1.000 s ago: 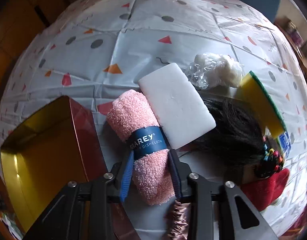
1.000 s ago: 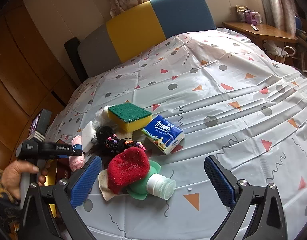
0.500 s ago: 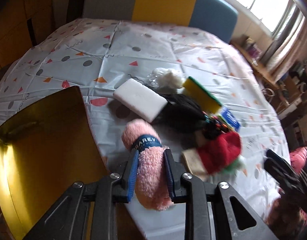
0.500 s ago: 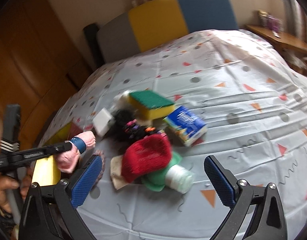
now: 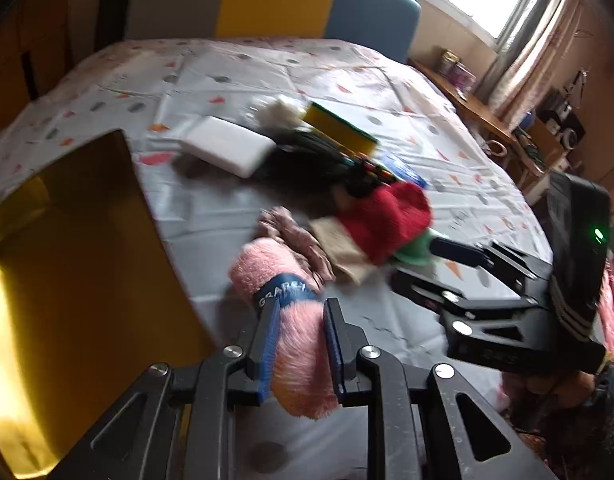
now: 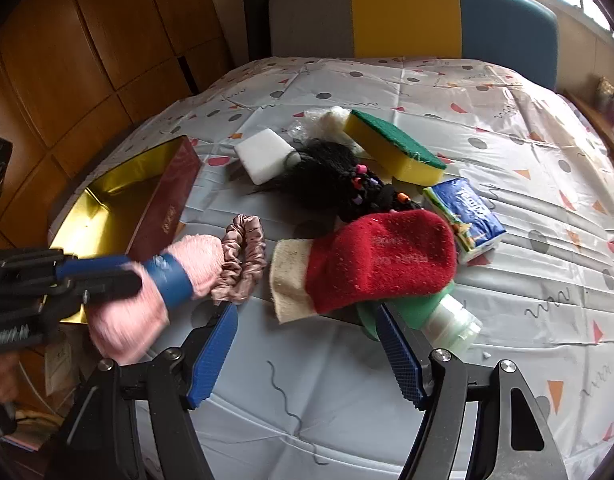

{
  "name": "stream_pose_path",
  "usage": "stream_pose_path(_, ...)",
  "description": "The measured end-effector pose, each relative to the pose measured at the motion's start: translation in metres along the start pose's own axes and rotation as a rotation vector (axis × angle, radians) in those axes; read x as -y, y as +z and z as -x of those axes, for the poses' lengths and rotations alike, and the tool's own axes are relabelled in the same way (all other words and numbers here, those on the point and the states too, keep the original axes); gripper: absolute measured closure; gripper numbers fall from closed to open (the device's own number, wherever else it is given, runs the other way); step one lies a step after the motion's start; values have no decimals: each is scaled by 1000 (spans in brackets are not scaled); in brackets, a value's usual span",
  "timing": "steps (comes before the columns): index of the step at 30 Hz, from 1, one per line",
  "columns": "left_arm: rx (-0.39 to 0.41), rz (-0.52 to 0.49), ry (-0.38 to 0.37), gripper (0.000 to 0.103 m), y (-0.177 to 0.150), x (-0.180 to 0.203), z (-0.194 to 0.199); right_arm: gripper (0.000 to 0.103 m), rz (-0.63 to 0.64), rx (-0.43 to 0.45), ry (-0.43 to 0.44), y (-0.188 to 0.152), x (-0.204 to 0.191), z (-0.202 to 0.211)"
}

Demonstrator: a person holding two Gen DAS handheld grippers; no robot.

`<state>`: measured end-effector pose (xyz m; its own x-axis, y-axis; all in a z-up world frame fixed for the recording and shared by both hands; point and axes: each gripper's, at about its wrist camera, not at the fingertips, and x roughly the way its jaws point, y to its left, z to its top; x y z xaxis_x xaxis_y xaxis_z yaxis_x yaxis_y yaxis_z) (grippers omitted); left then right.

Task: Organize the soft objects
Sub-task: 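Carry the pink towel into the gold tray with the left tool while the right tool grasps the pink scrunchie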

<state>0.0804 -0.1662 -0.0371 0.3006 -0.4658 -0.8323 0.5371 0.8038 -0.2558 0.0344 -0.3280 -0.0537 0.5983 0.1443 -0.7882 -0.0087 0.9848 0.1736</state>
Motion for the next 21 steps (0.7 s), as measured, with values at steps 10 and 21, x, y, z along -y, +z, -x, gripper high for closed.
stream_pose_path(10, 4, -16, 165, 52, -25, 25, -14, 30, -41, 35, -80, 5, 17, 11)
stream_pose_path(21, 2, -129, 253, 73, -36, 43, -41, 30, -38, 66, -69, 8, 14, 18)
